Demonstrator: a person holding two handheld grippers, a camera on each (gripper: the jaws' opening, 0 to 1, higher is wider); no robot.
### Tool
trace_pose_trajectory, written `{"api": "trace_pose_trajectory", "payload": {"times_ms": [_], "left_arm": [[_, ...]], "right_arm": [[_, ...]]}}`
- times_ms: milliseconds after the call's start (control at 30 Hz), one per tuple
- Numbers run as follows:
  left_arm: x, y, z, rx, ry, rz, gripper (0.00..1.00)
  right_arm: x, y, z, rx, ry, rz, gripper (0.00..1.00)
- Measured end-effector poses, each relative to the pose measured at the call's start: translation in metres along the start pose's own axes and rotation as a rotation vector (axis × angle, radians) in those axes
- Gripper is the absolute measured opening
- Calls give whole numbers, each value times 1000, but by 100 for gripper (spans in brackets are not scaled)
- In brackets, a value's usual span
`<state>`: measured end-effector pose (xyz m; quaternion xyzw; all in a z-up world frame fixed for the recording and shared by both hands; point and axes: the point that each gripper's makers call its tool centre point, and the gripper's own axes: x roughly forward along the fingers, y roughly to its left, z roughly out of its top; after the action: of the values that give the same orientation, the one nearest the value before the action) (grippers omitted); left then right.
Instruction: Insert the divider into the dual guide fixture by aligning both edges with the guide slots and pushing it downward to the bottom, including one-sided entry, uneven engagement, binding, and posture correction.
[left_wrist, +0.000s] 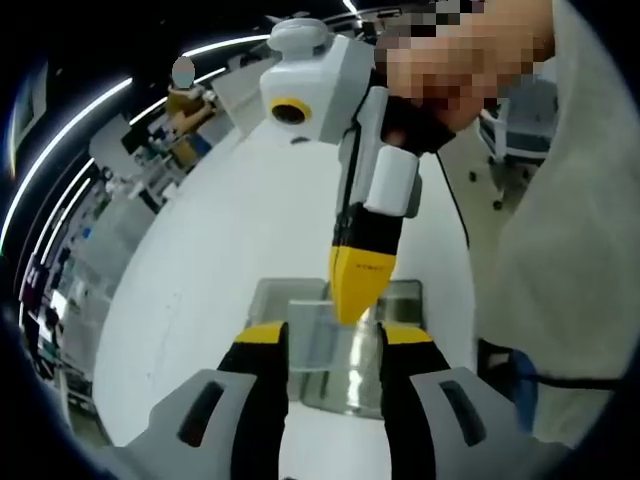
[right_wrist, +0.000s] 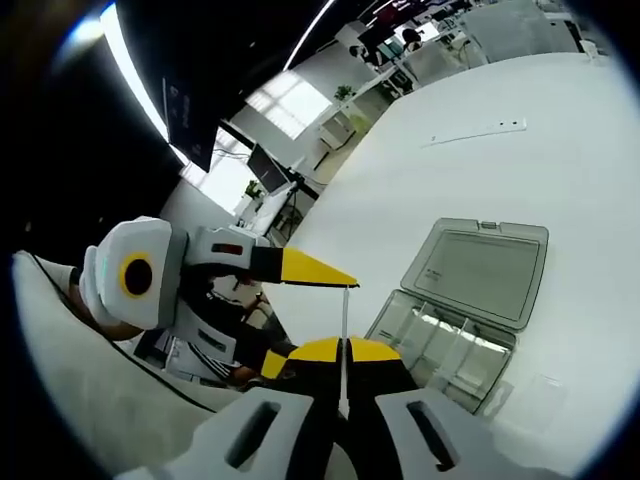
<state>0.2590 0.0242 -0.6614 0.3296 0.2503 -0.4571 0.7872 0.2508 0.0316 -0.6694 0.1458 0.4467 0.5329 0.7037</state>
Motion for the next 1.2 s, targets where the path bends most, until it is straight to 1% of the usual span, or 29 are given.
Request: {"api": "trace_pose_trajectory", "payload": {"times_ms": [167,233,333,400,467,533,667,767,800,833,900,933,967,1000,1200], "left_arm": [[-2,-1,0,-45,-15,-14,34],[-4,0,0,-77,-28,-20,35],[-9,4,2,-144,-55,-36,36],[-12,7,0,-159,-56,-46,35],[-14,4,-4,-169,-32,-84,32],[-16,6,-4,-166,-38,-87,31],[-21,8,1,-230,-72,-128,26],[-23,7,4,-244,-79,-162,21],[-23,7,4,-241,-78,-170,21],[-23,6,3,-241,-71,-181,21],[-22,4,1,-247,-58,-203,21],[-22,0,0,-254,-48,-224,20],[-22,-1,-1,-254,-47,-230,18],[-22,-2,-1,-254,-49,-238,17],[-23,-4,3,-280,-50,-272,13]], "right_arm": [[-1,-1,-2,-29,4,2,0],[-3,0,-3,-47,5,5,0],[-6,0,-5,-95,15,5,0],[-6,0,-7,-126,22,10,0],[-7,-1,-9,-151,32,10,0],[-7,0,-10,-177,34,17,0],[-8,3,-13,-244,53,25,0],[-8,6,-14,-287,58,34,0],[-8,5,-14,-287,64,29,0],[-8,5,-15,-307,66,32,0],[-8,6,-15,-316,68,38,0],[-9,8,-14,-336,67,41,0],[-9,10,-12,-365,55,52,0],[-9,11,-12,-365,60,52,0],[-8,16,-15,-439,80,65,0]]}}
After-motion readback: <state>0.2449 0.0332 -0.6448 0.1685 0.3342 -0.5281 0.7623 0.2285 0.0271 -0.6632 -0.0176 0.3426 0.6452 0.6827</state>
